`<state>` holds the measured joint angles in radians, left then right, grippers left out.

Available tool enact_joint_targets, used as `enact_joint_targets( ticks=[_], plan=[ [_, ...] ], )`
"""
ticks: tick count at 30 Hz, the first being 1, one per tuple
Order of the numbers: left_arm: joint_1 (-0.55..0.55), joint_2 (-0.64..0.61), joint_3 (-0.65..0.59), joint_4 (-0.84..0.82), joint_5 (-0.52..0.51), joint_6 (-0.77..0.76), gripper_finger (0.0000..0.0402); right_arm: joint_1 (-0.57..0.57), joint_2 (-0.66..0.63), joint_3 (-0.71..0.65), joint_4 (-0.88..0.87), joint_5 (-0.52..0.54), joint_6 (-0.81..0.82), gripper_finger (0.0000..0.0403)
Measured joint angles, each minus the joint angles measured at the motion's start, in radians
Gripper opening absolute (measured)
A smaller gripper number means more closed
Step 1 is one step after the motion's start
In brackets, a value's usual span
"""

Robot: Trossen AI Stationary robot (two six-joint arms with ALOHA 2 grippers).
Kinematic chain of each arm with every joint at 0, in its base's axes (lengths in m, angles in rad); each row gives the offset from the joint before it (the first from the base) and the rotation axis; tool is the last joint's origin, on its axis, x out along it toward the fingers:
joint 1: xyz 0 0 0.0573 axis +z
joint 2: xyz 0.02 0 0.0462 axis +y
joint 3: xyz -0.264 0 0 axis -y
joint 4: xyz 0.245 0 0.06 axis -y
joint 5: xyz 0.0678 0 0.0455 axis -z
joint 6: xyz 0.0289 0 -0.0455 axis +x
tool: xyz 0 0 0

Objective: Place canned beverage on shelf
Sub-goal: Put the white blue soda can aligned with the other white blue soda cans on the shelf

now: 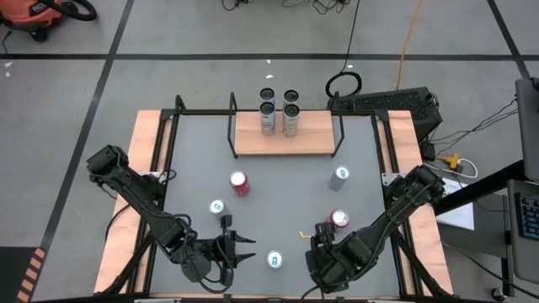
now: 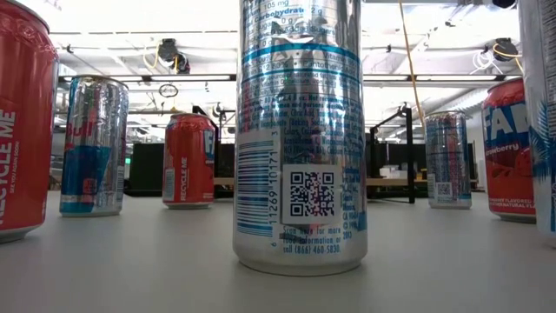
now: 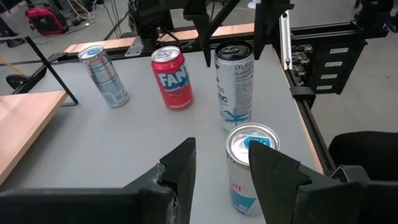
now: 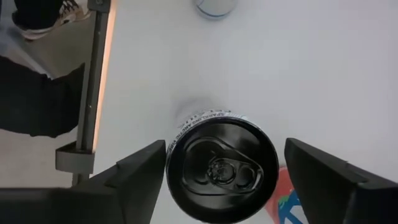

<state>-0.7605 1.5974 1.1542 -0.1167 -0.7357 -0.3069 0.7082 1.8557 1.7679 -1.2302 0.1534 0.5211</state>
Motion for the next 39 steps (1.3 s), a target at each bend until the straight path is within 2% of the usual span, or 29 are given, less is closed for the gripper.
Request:
enact_joint_targets(
  ticks=[11, 15, 27, 32, 39],
  plan=[
    [0.006, 0.0, 0.0, 0.033, -0.005, 0.024, 0.0143, 0.0, 0.0, 0.0, 0.0, 0.0, -0.004, 0.0257],
    [0.006, 0.0, 0.0, 0.034, -0.005, -0.011, 0.0143, 0.009, 0.0, 0.0, 0.0, 0.007, 0.032, 0.0253],
    [0.006, 0.0, 0.0, 0.064, -0.004, -0.029, 0.0143, 0.02, 0.0, 0.0, -0.012, 0.033, 0.076, 0.0293],
    [0.006, 0.0, 0.0, 0.103, -0.005, -0.029, 0.0143, 0.02, 0.0, 0.0, -0.019, 0.078, 0.095, 0.0306],
    [0.006, 0.028, 0.001, 0.153, -0.009, -0.028, 0.0143, 0.019, 0.013, 0.0, 0.003, 0.007, 0.097, 0.0299]
  ],
)
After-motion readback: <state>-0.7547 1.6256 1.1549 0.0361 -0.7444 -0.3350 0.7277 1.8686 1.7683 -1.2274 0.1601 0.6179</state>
